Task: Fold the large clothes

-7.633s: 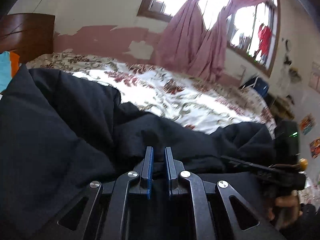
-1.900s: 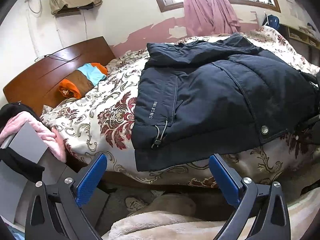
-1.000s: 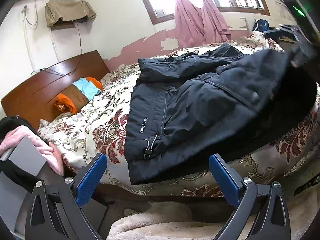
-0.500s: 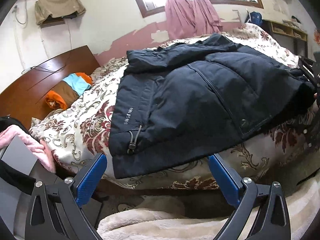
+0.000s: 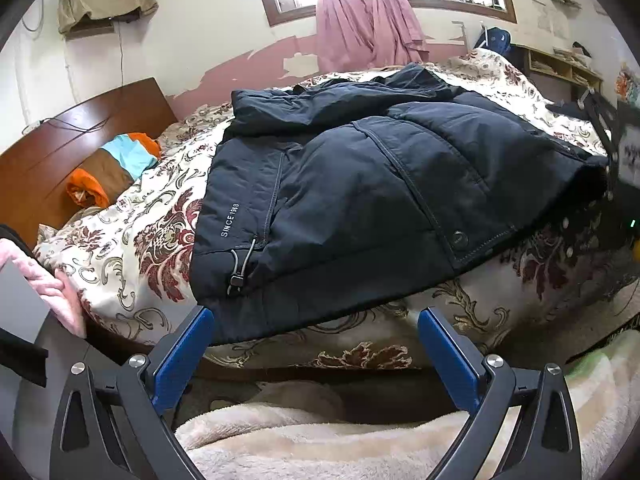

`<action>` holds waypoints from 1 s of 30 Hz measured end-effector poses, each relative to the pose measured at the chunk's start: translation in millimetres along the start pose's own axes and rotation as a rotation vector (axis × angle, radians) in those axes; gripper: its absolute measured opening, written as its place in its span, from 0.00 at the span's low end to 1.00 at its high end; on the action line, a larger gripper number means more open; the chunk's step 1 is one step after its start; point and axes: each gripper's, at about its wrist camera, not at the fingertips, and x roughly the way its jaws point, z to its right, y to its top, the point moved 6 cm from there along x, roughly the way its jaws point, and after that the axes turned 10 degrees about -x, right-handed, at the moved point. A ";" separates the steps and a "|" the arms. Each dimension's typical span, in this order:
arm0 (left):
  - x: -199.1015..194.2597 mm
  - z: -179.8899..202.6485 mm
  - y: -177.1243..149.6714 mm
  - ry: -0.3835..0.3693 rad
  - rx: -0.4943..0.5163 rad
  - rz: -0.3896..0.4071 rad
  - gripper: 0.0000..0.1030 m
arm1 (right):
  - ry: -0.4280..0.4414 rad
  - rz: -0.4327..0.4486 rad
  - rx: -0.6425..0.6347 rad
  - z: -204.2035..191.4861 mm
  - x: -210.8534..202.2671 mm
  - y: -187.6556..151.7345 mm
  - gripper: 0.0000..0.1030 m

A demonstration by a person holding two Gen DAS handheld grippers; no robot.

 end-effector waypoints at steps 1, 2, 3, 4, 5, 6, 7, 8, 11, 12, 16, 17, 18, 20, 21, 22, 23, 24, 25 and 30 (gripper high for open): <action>-0.9 0.0 -0.4 0.006 0.009 0.001 0.99 | 0.030 0.009 0.028 6.6 -1.3 1.9 0.92; -1.5 0.2 -0.8 0.011 0.015 0.001 0.99 | 0.057 0.016 0.055 12.2 -1.9 2.7 0.85; -2.0 0.5 -1.0 0.013 0.019 0.001 0.99 | 0.096 0.023 0.095 19.8 -0.8 3.0 0.77; -2.5 1.2 -0.8 0.011 0.019 0.001 0.99 | 0.148 0.028 0.153 29.5 0.3 5.0 0.74; -3.2 2.1 -0.7 0.009 0.020 0.003 0.99 | 0.187 0.032 0.197 36.9 2.7 5.8 0.66; -4.0 3.3 -0.5 0.007 0.020 0.005 0.99 | 0.214 0.036 0.227 44.9 6.1 -0.7 0.57; -4.3 5.2 -0.2 0.005 0.024 0.007 0.99 | 0.262 0.043 0.280 52.8 8.8 1.0 0.53; -4.3 6.4 0.2 0.006 0.027 0.008 0.99 | 0.297 0.054 0.311 56.8 8.5 3.0 0.43; -1.4 9.3 2.0 0.005 0.035 -0.002 0.99 | 0.341 0.099 0.374 75.9 16.8 -7.0 0.23; -0.6 11.2 2.7 0.002 0.038 -0.003 0.99 | 0.340 0.119 0.393 83.0 16.1 -2.9 0.22; 4.0 16.8 7.4 0.009 0.054 -0.006 0.99 | 0.384 0.160 0.493 105.1 9.8 -1.2 0.20; 5.5 18.4 8.6 0.016 0.061 -0.006 0.99 | 0.412 0.166 0.542 113.5 13.9 -1.3 0.20; 7.9 19.6 10.2 0.024 0.069 -0.010 0.99 | 0.436 0.171 0.585 121.2 19.8 -1.0 0.19; 12.6 21.6 13.5 0.040 0.083 -0.017 0.99 | 0.470 0.179 0.658 134.8 33.4 1.3 0.19; 15.7 21.3 15.0 0.057 0.088 -0.021 0.99 | 0.474 0.181 0.676 136.2 33.9 -1.6 0.18; 21.6 20.0 17.5 0.091 0.094 -0.030 0.99 | 0.473 0.186 0.691 139.5 37.6 -2.2 0.18; 25.4 18.5 19.1 0.113 0.094 -0.037 0.99 | 0.466 0.189 0.693 140.7 40.5 -2.6 0.18; 30.9 16.2 21.3 0.138 0.089 -0.046 0.99 | 0.461 0.192 0.691 139.3 41.7 -2.5 0.18; 34.9 13.5 22.9 0.154 0.079 -0.053 0.99 | 0.459 0.192 0.690 135.8 41.0 -0.9 0.18; 46.8 -5.8 35.2 0.217 -0.025 -0.046 0.99 | 0.450 0.193 0.680 132.4 40.1 -3.8 0.18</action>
